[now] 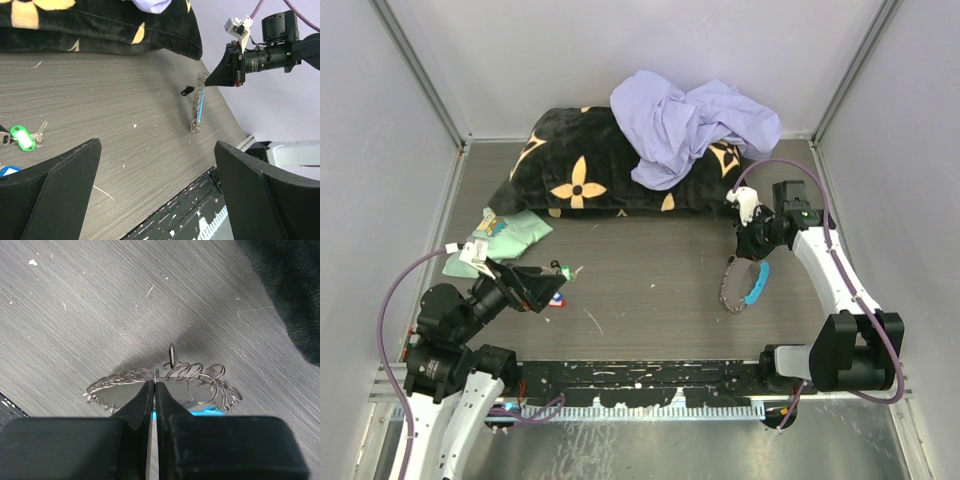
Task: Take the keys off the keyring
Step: Place the keyring at the center of the board.
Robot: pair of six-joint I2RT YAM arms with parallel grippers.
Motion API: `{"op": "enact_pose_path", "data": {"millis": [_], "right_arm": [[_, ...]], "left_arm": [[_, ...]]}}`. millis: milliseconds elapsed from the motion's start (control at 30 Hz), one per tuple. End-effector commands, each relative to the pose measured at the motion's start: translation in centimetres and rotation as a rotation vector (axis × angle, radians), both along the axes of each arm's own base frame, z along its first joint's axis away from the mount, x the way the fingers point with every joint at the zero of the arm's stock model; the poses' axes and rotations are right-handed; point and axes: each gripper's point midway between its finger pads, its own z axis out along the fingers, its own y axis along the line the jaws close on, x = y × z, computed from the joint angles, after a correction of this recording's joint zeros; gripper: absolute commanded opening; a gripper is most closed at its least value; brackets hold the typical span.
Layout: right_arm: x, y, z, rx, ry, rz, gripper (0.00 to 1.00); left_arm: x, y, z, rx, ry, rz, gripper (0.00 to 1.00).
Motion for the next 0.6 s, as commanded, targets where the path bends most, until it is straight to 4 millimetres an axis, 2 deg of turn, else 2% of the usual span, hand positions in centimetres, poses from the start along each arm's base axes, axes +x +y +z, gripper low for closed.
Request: {"op": "enact_pose_path", "data": {"millis": [0,100,133,267,333,467,567], "right_arm": [[2.5,0.3,2.0,0.023,-0.098,0.010,0.09],[2.8,0.4,1.8,0.024,-0.097,0.014,0.13],[2.9,0.4,1.7,0.027,-0.097,0.016,0.19],[3.1,0.7,1.8,0.041,-0.102,0.028,0.51],[3.3,0.8,2.4,0.044,-0.121,0.031,0.61],[3.4,1.3,5.4,0.071,-0.202,0.046,0.75],[3.6,1.8,9.2,0.108,-0.292,0.043,0.99]], "left_arm": [[0.9,0.2,1.1,0.012,-0.068,0.020,0.98],[1.3,0.4,0.9,0.022,-0.058,0.034,0.98],[1.4,0.4,0.9,0.025,-0.052,0.039,0.98],[1.7,0.8,0.9,0.032,-0.013,0.066,0.98],[1.7,1.1,1.3,0.048,-0.002,0.083,0.98],[1.8,2.3,3.4,0.095,-0.011,0.141,0.98],[1.9,2.8,5.2,0.121,-0.020,0.164,0.98]]}}
